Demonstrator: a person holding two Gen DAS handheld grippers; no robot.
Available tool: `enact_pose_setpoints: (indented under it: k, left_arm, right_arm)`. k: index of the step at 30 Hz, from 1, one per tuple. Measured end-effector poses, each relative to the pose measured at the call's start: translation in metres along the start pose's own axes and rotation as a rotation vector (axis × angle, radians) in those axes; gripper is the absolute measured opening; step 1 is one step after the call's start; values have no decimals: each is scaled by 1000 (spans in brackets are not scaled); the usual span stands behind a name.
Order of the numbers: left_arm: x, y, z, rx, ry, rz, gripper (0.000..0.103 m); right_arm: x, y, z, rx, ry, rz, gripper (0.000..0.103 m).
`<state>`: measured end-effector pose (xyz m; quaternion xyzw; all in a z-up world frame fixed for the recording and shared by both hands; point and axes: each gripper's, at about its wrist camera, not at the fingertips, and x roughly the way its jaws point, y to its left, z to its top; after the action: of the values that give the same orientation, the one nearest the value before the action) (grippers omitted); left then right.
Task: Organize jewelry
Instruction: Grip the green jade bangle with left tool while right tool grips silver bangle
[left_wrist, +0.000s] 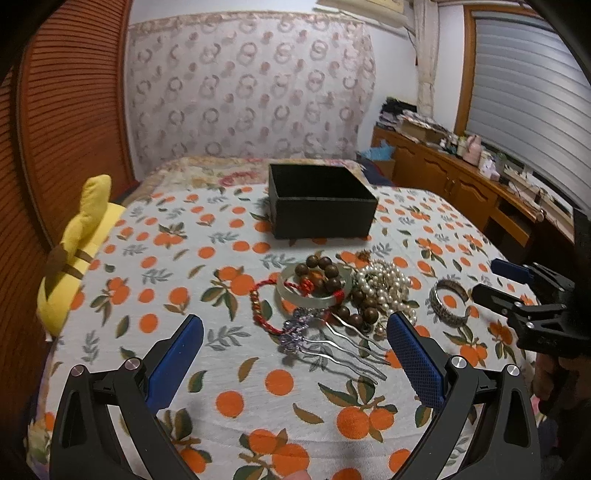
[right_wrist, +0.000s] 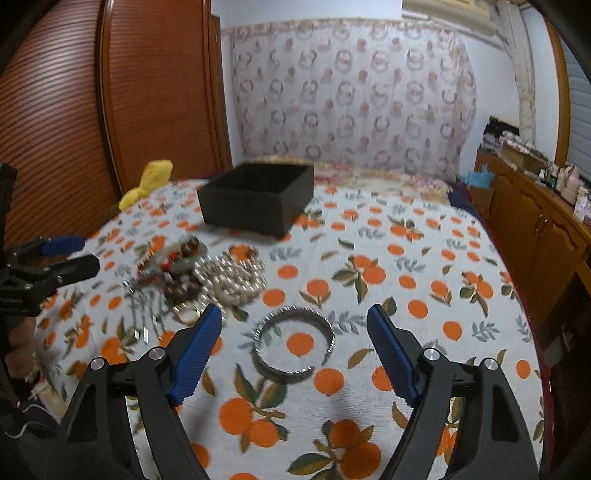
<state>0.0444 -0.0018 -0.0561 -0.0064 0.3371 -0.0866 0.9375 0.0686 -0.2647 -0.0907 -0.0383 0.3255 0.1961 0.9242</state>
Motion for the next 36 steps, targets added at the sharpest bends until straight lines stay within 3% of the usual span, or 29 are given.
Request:
enact_pose_setpoints:
  k: [6,14,22,33,36]
  left_arm:
    - [19,-1,3,11,56,-52,96]
    - [51,-2,15,20,133,-113,93]
    - [82,-1,31,11,196,-156,77]
    - [108,-5,40,53,249,-159,76]
    - [109,-2,41,51,248,-159,69]
  right_arm:
    - [24,-1,-1,-35,104,58,81]
    - [46,-2,-1,-47,193,63,81]
    - [48,5,-5,-97,205,27,78]
    - [48,5,-6,-89,197,22,76]
    - [48,5,-6,-91,197,22,76]
